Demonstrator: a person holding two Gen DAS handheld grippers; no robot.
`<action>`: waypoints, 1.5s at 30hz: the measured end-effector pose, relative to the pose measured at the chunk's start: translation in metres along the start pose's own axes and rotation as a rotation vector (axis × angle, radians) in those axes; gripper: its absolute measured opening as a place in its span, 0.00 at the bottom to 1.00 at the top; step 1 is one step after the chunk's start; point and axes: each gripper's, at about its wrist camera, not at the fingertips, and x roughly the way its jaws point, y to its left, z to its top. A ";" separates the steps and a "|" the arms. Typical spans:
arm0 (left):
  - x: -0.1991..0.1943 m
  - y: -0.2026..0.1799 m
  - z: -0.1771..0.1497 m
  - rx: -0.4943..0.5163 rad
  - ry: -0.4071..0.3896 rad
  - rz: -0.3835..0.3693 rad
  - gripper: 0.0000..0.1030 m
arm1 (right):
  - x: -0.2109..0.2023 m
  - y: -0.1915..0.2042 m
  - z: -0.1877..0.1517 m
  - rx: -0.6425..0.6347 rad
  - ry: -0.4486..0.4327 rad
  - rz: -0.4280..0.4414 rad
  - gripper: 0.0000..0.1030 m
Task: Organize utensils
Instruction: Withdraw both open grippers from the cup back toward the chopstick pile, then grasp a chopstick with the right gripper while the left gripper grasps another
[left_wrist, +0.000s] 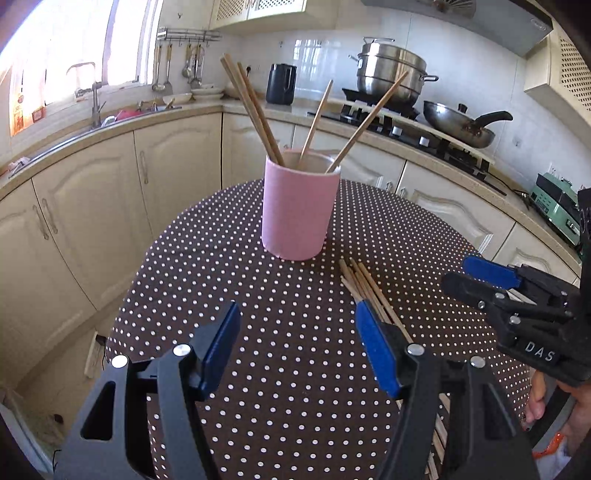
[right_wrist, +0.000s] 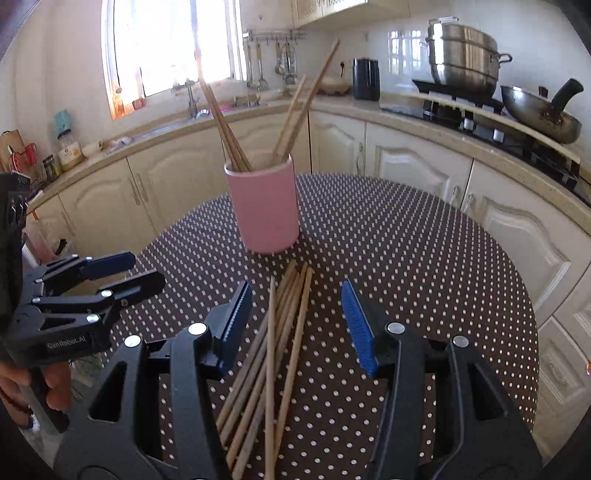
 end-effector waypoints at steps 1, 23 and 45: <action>0.002 0.000 0.000 -0.003 0.010 0.001 0.62 | 0.004 -0.003 -0.002 0.003 0.025 -0.008 0.50; 0.046 -0.009 -0.012 -0.075 0.180 -0.016 0.62 | 0.067 -0.024 -0.016 0.031 0.326 0.083 0.34; 0.091 -0.058 -0.013 0.089 0.331 0.056 0.62 | 0.079 -0.028 -0.017 -0.075 0.443 0.036 0.13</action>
